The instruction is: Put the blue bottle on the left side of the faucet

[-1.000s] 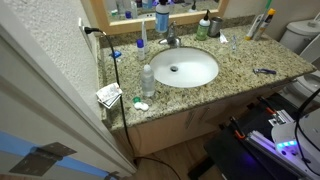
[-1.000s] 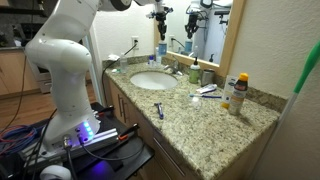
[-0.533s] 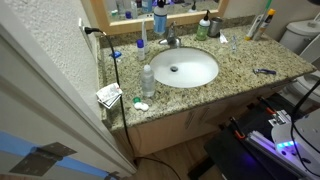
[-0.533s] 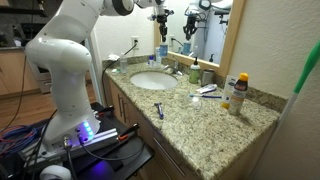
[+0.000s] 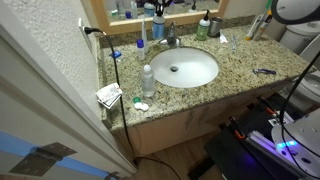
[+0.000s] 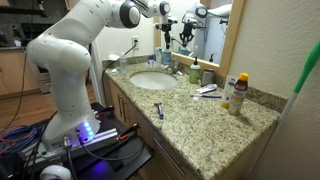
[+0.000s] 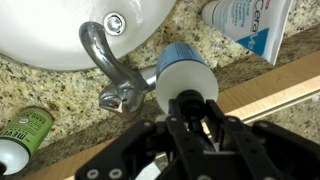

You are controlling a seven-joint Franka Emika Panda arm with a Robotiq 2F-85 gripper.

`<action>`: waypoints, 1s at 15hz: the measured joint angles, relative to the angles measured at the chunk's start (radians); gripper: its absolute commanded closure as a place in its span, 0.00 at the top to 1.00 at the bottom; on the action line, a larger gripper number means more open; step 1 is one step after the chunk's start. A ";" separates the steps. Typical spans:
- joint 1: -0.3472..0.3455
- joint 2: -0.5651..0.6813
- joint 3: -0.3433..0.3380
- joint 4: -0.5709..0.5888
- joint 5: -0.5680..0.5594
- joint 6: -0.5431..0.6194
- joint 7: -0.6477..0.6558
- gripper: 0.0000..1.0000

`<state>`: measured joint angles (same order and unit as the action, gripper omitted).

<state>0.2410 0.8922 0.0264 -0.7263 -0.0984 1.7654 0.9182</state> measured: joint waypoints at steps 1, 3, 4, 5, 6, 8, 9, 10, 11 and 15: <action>0.000 0.013 0.000 0.015 0.000 0.000 0.006 0.07; 0.001 0.020 0.000 0.024 -0.001 0.000 0.008 0.07; 0.001 0.022 0.001 0.024 -0.001 -0.001 0.008 0.07; 0.002 0.027 0.001 0.023 -0.001 0.000 0.008 0.07; 0.005 0.036 0.001 0.023 -0.001 0.003 0.008 0.07; 0.011 0.057 0.001 0.024 -0.001 0.017 0.008 0.07; 0.015 0.068 0.001 0.024 -0.003 0.030 0.008 0.07; 0.019 0.079 0.001 0.024 -0.004 0.042 0.008 0.07; 0.022 0.089 0.001 0.024 -0.004 0.050 0.008 0.07; 0.029 0.108 0.001 0.034 -0.012 0.071 0.008 0.07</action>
<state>0.2701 1.0005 0.0272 -0.6926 -0.1101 1.8364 0.9264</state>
